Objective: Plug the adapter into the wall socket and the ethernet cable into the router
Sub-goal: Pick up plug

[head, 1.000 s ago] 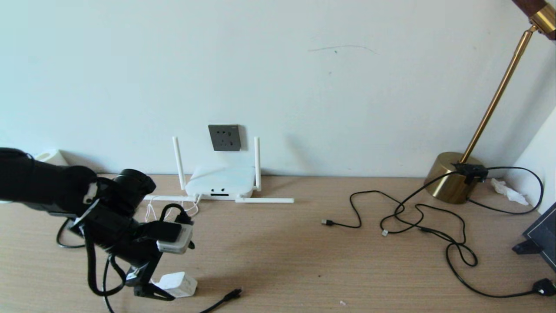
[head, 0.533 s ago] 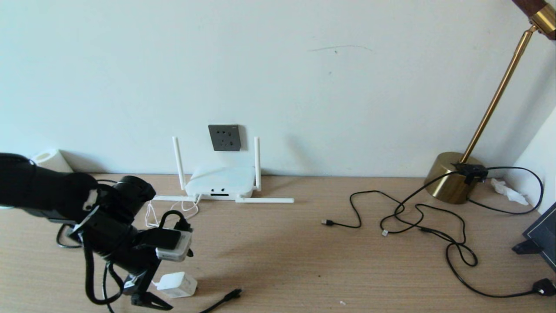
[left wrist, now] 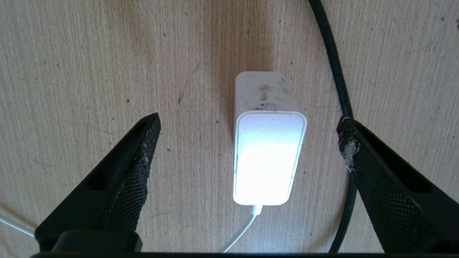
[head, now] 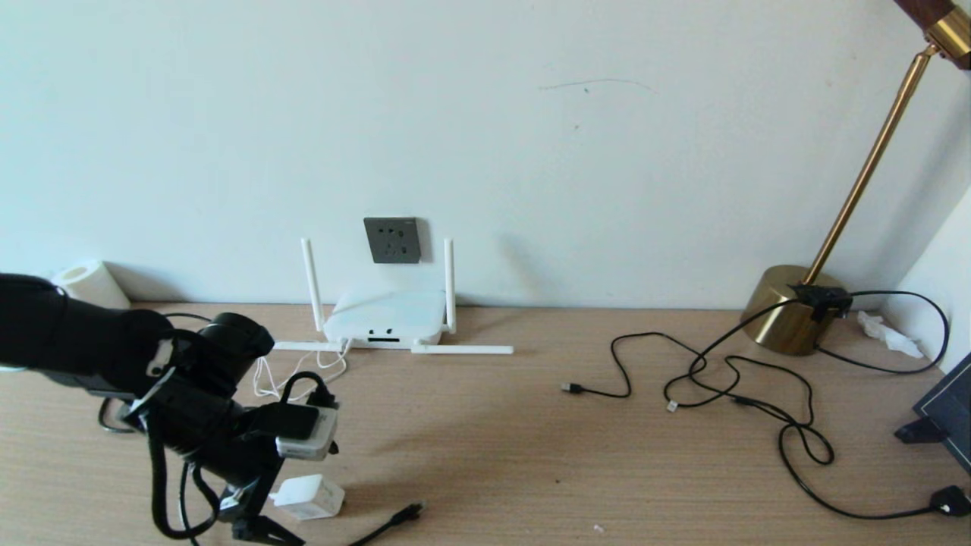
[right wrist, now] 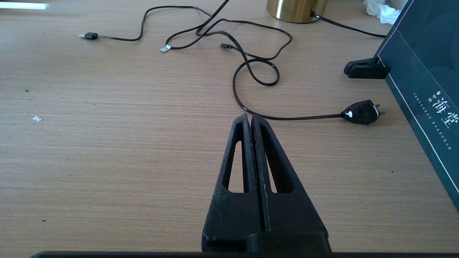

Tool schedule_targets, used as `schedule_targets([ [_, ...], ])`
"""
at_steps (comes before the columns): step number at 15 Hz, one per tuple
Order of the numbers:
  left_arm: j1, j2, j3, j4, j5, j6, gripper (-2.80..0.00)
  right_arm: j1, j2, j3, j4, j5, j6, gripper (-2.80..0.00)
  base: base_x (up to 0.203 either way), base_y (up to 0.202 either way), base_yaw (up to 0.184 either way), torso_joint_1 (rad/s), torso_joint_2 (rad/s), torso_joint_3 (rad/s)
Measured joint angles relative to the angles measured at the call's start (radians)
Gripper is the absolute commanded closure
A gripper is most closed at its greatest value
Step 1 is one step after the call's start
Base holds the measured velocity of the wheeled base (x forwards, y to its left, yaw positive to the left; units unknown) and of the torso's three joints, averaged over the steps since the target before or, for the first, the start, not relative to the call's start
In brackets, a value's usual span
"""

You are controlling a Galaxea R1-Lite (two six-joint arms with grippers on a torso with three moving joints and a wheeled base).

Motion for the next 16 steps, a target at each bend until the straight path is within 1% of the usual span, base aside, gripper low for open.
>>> schedule_targets([
  [4, -0.013, 0.000, -0.011, -0.001, 0.001, -0.029, -2.80, 0.000, 0.000, 0.000, 0.000, 0.000, -0.001, 0.00, 0.000, 0.000, 0.000, 0.000, 0.00, 0.000],
  [7, -0.020, 0.001, -0.012, -0.002, 0.019, -0.035, -2.80, 0.000, 0.000, 0.000, 0.000, 0.000, 0.000, 0.00, 0.000, 0.000, 0.000, 0.000, 0.00, 0.000],
  [13, -0.022, 0.001, -0.006, -0.016, 0.020, -0.044, -2.80, 0.000, 0.000, 0.000, 0.000, 0.000, 0.000, 0.00, 0.000, 0.000, 0.000, 0.000, 0.00, 0.000],
  [14, -0.022, 0.001, -0.002, -0.026, 0.020, -0.045, 0.00, 0.000, 0.000, 0.000, 0.000, 0.000, -0.001, 0.00, 0.000, 0.000, 0.000, 0.000, 0.00, 0.000],
  [16, -0.022, 0.001, 0.003, -0.029, 0.020, -0.044, 0.00, 0.000, 0.000, 0.000, 0.000, 0.000, -0.001, 0.00, 0.000, 0.000, 0.000, 0.000, 0.00, 0.000],
])
